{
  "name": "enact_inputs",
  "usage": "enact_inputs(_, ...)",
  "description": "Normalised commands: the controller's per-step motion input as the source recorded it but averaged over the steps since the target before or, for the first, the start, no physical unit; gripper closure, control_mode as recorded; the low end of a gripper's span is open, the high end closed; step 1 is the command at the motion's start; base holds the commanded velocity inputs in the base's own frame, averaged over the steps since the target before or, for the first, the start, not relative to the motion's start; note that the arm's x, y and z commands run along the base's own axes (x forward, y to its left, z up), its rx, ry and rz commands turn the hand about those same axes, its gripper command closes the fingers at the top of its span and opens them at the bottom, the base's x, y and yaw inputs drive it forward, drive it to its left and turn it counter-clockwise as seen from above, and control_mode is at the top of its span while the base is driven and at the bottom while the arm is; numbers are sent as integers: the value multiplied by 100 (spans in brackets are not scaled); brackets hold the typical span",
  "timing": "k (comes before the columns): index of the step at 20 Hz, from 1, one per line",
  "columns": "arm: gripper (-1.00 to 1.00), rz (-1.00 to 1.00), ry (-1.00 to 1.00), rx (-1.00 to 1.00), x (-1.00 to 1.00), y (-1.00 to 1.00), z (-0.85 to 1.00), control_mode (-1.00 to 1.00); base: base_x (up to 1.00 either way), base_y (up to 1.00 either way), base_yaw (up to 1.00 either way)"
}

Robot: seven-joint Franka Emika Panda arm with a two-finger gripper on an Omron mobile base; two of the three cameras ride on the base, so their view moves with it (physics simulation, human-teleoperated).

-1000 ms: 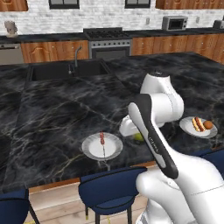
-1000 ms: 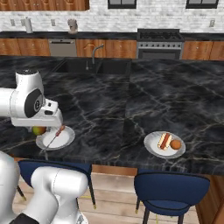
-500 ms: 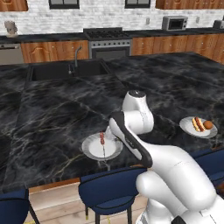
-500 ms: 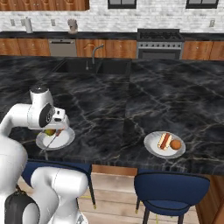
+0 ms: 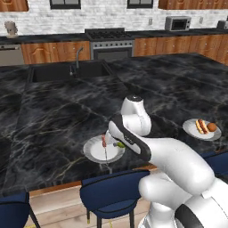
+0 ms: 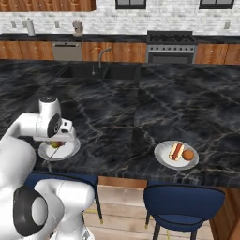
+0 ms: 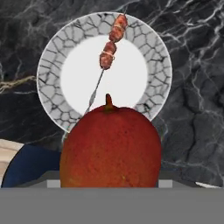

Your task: Pick up the tangerine and mango from the fridge and place one fruit on each plate on the dining counter.

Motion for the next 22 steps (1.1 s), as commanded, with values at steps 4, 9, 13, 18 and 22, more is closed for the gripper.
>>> enact_inputs(4, 100, -1, 43, -2, 33, 3, -23, -100, 0, 0, 0)
enact_inputs(9, 100, 0, 21, -4, 42, 3, -8, -100, 0, 0, 0)
enact_inputs(13, 100, -2, 1, -9, 33, 23, -34, -100, 0, 0, 0)
enact_inputs(18, 100, -7, -6, -10, 59, 31, -42, -100, 0, 0, 0)
enact_inputs(22, 100, -4, 1, 0, 13, -18, -23, -100, 0, 0, 0)
